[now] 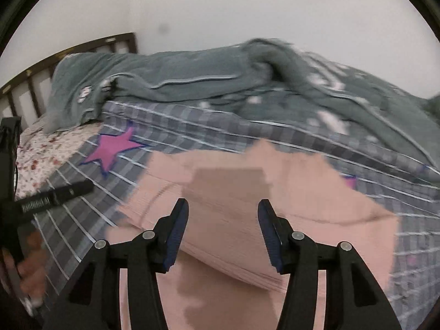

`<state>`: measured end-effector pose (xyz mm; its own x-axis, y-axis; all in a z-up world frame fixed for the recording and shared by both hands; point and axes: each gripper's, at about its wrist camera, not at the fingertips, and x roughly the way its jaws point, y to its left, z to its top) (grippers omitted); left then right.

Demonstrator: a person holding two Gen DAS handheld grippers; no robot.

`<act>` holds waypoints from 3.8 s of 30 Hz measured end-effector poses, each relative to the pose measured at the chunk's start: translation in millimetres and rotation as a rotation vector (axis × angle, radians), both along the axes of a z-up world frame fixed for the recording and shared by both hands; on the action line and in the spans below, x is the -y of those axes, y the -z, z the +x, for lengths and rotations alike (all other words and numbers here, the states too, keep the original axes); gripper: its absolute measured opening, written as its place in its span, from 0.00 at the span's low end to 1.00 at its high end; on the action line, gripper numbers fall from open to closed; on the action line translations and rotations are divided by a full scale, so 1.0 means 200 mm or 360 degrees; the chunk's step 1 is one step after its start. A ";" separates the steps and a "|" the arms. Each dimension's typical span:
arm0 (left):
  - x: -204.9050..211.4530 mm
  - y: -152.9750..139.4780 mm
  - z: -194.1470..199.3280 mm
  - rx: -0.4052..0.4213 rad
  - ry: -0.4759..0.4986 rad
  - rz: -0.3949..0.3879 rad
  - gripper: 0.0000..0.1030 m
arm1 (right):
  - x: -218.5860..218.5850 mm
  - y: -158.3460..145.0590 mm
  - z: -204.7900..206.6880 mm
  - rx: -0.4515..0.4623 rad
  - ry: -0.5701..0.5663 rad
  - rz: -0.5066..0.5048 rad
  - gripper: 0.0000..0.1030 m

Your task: Fold small clothes

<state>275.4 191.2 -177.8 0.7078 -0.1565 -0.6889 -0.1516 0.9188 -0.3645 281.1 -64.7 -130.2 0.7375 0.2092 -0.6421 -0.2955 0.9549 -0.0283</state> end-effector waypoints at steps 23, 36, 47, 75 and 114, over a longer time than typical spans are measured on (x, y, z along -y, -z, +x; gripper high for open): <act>0.30 0.12 0.24 -0.0117 0.0035 0.0155 0.52 | 1.12 0.36 0.09 -0.0238 0.0627 0.0348 0.15; 0.40 0.14 0.25 -0.0113 0.0096 0.0341 0.49 | 1.14 0.36 0.06 -0.0210 0.0666 0.0360 0.14; 0.40 0.13 0.23 -0.0118 0.0121 0.0330 0.50 | 1.01 0.35 0.04 -0.0189 0.0534 0.0165 0.28; 0.40 0.13 0.23 -0.0136 0.0105 0.0374 0.58 | 1.05 0.34 0.05 -0.0208 0.0548 0.0265 0.29; 0.42 -0.04 -0.61 0.0146 0.0127 0.0448 0.60 | 0.95 0.20 -1.14 -0.0049 0.0478 0.0142 0.42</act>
<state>152.5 106.8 -169.4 0.7623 -0.0262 -0.6467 -0.0530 0.9933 -0.1026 52.8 -253.8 -169.2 0.7552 0.0412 -0.6542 0.0009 0.9980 0.0639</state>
